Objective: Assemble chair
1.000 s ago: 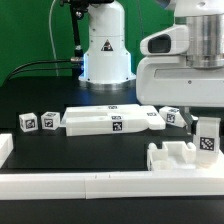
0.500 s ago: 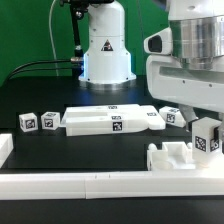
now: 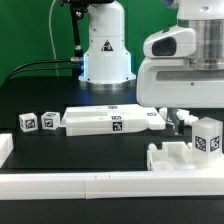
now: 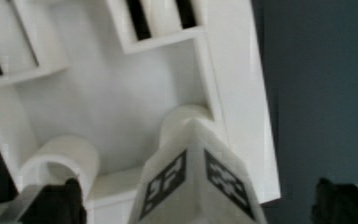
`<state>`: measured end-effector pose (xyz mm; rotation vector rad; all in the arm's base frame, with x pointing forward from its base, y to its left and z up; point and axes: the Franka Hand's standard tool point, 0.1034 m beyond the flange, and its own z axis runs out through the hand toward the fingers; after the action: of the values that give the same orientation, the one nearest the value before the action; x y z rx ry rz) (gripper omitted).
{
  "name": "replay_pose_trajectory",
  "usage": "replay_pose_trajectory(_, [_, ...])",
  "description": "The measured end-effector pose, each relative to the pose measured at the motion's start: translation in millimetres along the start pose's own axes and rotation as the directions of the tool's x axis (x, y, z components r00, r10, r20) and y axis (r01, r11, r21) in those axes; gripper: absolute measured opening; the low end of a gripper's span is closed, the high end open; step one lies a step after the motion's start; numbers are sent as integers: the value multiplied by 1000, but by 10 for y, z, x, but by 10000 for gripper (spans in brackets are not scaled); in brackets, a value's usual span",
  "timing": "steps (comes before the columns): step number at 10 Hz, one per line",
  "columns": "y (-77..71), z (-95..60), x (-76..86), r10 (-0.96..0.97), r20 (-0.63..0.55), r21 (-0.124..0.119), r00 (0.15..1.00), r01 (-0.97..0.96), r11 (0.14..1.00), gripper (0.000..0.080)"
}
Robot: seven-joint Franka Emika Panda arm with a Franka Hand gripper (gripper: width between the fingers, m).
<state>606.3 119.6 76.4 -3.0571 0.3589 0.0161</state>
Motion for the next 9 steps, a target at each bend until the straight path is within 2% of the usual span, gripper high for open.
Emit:
replay_pose_trajectory(2, [15, 0, 6, -145, -1, -4, 989, 145, 989, 647])
replay_pose_trajectory(4, [-9, -70, 42, -392, -5, -22, 920, 392, 920, 649])
replay_pose_trajectory(5, [-25, -86, 44, -380, -10, -23, 925, 380, 925, 649])
replay_pose_trajectory(6, [-11, -61, 37, -350, -6, -24, 937, 350, 936, 534])
replay_pose_trajectory(7, [-6, -58, 37, -354, -6, -24, 935, 353, 935, 534])
replay_pose_trajectory(8, [-10, -58, 35, -315, -6, -22, 949, 315, 949, 344])
replay_pose_trajectory(9, [-13, -56, 33, -228, -8, -21, 974, 228, 974, 284])
